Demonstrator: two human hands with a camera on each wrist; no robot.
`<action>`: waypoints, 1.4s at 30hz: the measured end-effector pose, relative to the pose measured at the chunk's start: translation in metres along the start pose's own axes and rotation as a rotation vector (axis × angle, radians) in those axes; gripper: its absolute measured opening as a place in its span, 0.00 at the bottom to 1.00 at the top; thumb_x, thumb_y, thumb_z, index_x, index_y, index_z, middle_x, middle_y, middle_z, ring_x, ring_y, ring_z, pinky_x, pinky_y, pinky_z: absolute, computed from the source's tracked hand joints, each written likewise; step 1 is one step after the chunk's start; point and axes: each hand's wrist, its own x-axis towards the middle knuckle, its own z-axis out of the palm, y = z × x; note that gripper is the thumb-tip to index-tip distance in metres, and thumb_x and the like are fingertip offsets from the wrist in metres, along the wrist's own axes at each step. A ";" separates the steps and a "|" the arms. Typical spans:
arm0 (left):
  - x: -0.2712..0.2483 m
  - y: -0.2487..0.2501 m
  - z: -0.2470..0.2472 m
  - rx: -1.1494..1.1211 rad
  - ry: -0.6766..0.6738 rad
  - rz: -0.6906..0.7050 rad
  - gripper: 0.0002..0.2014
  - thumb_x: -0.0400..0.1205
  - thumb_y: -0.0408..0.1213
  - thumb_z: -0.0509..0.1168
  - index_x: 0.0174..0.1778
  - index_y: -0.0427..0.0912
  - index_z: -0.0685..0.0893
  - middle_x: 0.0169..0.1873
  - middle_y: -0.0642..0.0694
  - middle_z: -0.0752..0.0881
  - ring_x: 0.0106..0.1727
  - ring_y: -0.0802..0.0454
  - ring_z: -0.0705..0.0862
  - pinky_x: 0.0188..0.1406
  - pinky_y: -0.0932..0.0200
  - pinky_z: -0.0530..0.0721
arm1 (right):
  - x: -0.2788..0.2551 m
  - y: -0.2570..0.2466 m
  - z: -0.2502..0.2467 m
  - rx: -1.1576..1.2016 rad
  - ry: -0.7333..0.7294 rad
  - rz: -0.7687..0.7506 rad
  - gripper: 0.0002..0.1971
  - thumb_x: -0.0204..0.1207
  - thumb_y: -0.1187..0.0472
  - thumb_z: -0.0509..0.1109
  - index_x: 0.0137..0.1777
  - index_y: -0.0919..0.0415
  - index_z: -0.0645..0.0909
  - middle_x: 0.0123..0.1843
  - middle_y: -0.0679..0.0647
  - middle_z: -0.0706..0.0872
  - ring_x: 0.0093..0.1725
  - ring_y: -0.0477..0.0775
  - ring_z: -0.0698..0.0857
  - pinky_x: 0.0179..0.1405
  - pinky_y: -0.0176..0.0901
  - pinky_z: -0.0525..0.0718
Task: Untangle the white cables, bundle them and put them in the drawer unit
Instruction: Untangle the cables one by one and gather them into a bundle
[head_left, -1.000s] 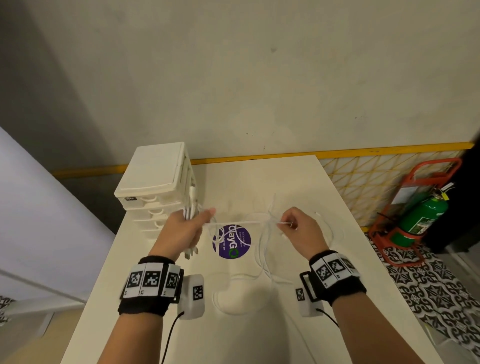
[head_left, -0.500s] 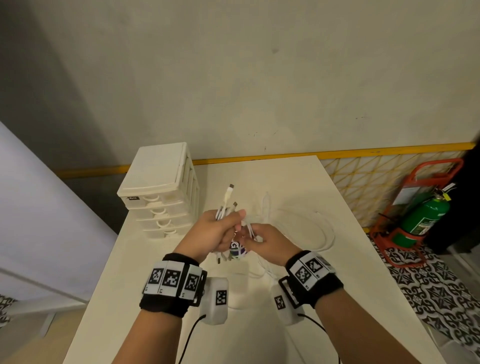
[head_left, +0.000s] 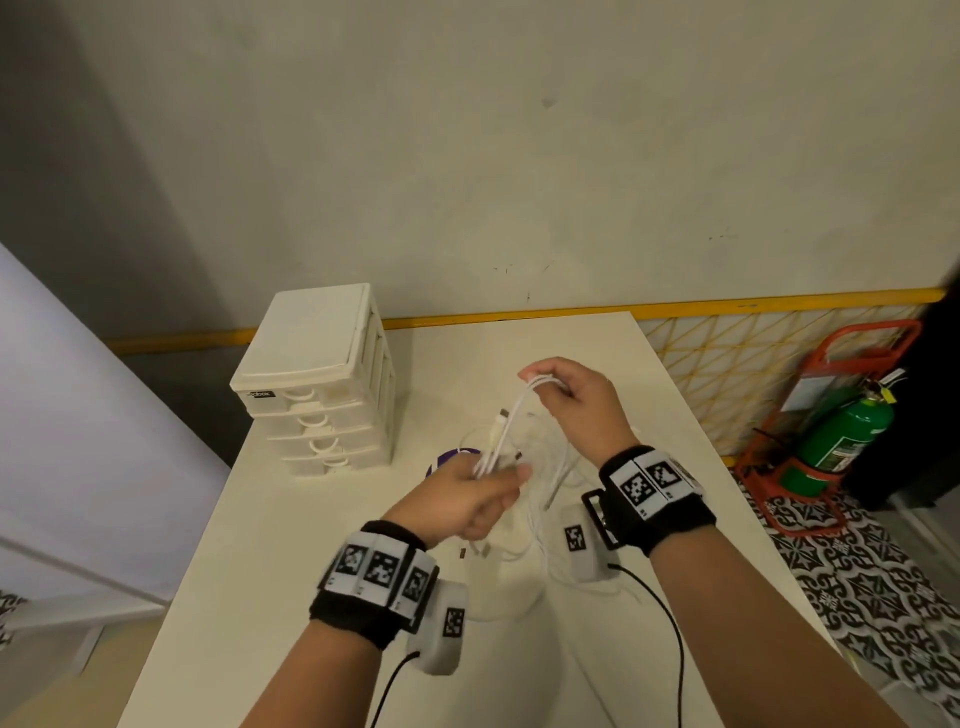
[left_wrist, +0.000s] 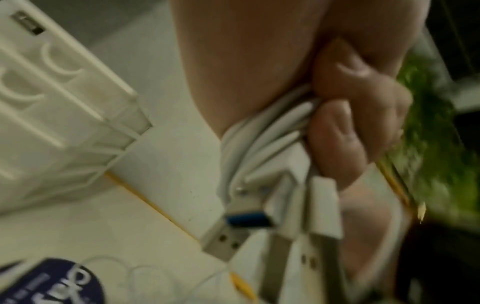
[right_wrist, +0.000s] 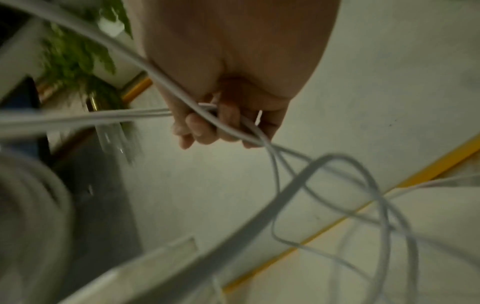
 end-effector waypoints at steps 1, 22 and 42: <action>-0.001 0.004 -0.004 -0.138 -0.036 0.052 0.21 0.81 0.48 0.65 0.22 0.45 0.76 0.12 0.53 0.64 0.13 0.57 0.58 0.16 0.67 0.56 | -0.002 0.011 -0.001 -0.090 -0.041 0.020 0.05 0.77 0.63 0.68 0.45 0.53 0.85 0.33 0.44 0.85 0.29 0.37 0.79 0.34 0.32 0.77; 0.023 0.030 -0.040 -0.547 0.815 0.454 0.20 0.87 0.53 0.50 0.33 0.46 0.68 0.18 0.54 0.66 0.20 0.56 0.64 0.22 0.64 0.68 | -0.069 0.058 0.059 -0.359 -0.420 -0.233 0.15 0.76 0.64 0.64 0.60 0.53 0.83 0.46 0.48 0.89 0.44 0.50 0.85 0.47 0.34 0.74; 0.028 0.017 -0.013 0.062 -0.030 0.042 0.22 0.85 0.52 0.56 0.34 0.37 0.76 0.16 0.47 0.68 0.17 0.51 0.67 0.20 0.63 0.70 | -0.020 0.028 -0.003 -0.524 0.183 -0.685 0.06 0.72 0.54 0.72 0.39 0.54 0.88 0.38 0.46 0.90 0.38 0.44 0.84 0.44 0.43 0.73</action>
